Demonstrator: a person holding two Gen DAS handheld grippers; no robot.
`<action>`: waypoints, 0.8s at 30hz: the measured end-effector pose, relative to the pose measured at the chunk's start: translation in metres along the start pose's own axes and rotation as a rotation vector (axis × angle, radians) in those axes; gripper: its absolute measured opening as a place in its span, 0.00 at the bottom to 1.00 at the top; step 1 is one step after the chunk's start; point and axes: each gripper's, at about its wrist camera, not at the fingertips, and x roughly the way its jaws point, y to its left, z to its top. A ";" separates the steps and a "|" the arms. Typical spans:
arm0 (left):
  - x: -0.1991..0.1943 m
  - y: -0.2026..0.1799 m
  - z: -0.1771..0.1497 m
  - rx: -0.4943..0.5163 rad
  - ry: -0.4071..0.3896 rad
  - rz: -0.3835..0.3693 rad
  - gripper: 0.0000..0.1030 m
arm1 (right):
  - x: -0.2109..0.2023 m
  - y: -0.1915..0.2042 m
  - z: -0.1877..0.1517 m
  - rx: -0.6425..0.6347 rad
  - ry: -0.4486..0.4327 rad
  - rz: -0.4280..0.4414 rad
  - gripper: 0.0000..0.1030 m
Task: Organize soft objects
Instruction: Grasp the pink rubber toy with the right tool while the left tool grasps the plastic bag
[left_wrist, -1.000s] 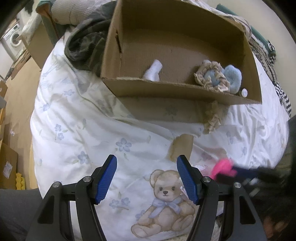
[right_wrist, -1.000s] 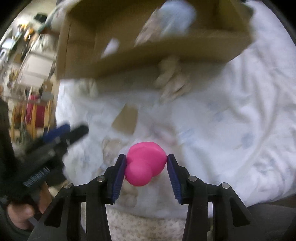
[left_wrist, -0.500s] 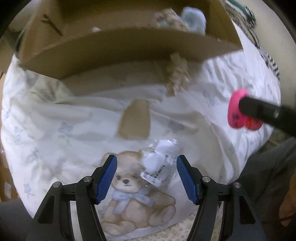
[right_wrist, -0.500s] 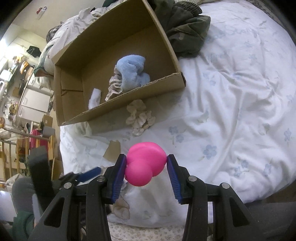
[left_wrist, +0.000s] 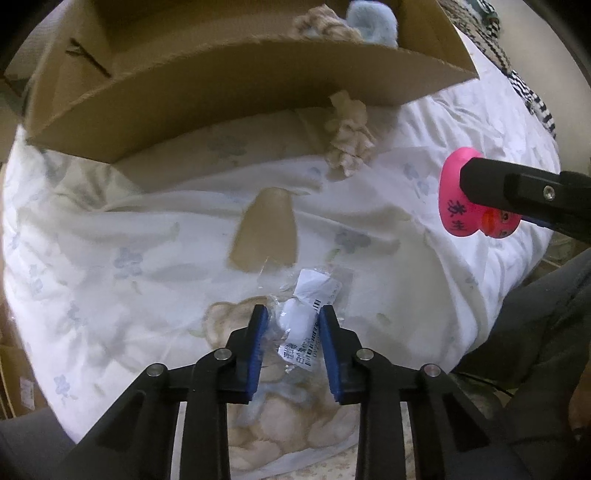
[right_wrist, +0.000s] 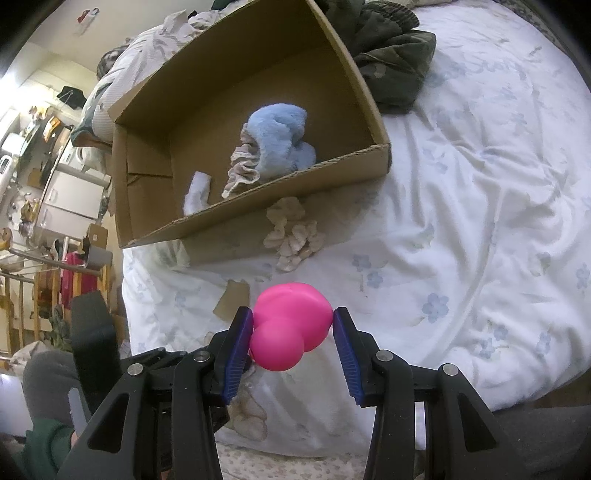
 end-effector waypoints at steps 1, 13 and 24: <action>-0.004 0.004 -0.001 -0.012 -0.010 0.010 0.24 | 0.001 0.002 0.000 0.001 -0.001 0.004 0.46; -0.063 0.053 -0.016 -0.146 -0.183 0.058 0.22 | 0.009 0.037 0.001 -0.054 -0.005 0.048 0.46; -0.113 0.063 -0.002 -0.198 -0.395 0.149 0.22 | -0.019 0.043 0.003 -0.074 -0.111 0.086 0.46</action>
